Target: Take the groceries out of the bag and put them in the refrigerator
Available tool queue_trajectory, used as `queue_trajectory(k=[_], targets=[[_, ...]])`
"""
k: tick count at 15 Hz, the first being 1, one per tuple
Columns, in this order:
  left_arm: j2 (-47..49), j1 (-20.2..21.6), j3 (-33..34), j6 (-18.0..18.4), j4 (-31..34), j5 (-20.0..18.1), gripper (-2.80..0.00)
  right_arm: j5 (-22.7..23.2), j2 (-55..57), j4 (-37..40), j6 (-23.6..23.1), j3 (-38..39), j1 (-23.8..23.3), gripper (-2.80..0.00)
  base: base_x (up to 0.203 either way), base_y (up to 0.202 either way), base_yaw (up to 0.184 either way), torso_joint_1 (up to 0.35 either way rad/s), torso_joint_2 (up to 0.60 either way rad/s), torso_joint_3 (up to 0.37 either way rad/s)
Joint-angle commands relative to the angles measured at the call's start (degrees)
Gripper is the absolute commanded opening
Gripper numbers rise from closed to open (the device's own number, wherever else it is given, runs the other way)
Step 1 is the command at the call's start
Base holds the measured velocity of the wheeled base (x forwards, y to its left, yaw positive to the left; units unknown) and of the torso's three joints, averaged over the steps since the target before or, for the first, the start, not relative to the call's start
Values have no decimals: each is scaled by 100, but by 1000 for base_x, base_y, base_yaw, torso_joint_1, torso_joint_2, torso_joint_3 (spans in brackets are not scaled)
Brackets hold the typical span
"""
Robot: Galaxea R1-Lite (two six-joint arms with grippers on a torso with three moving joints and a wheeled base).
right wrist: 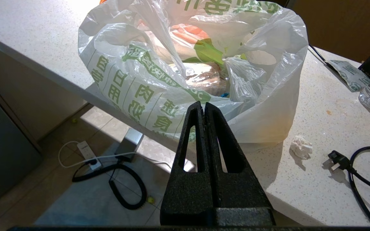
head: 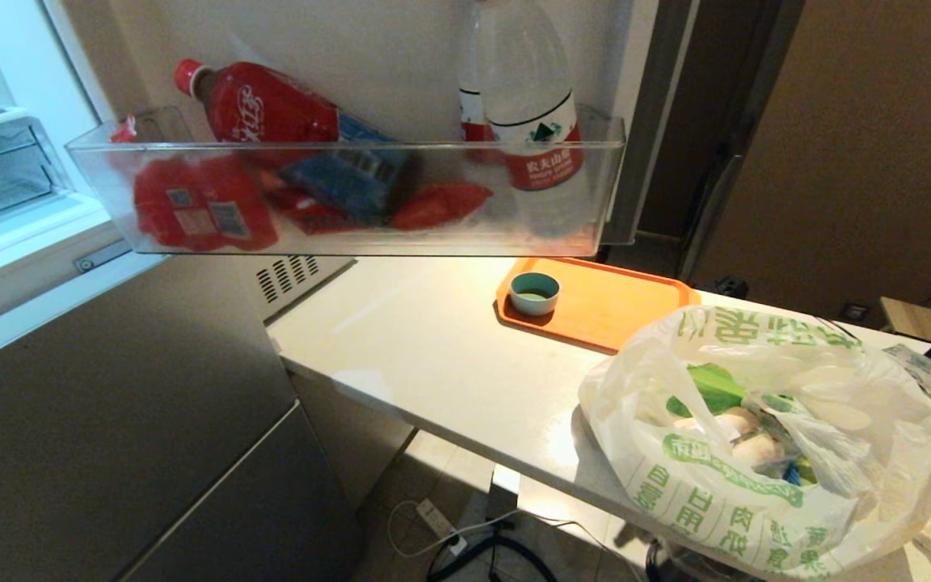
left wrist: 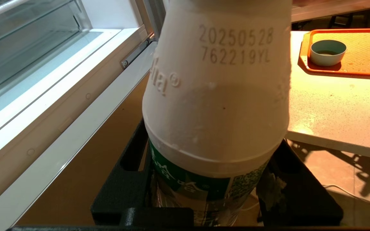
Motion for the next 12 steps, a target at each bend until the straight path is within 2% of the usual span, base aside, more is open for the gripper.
queue_trajectory(k=[1, 5, 11, 12], targets=[[-249, -8, 60, 2, 5, 2, -280, 2, -2, 0, -6, 0, 2, -280, 0, 0, 0, 0, 0, 0], [-359, -8, 29, -7, 49, -6, -280, 2, -2, 0, 3, 0, 2, -280, 0, -1, 20, 1, 1, 0], [-231, -22, -124, -41, -10, -37, -280, 2, -2, 0, 12, 0, 2, -280, 3, -7, 167, 1, 5, 1], [-108, -42, -185, -46, -24, -135, -280, 2, -2, 0, 12, 0, 2, -280, 5, -4, 161, 2, -2, -2]])
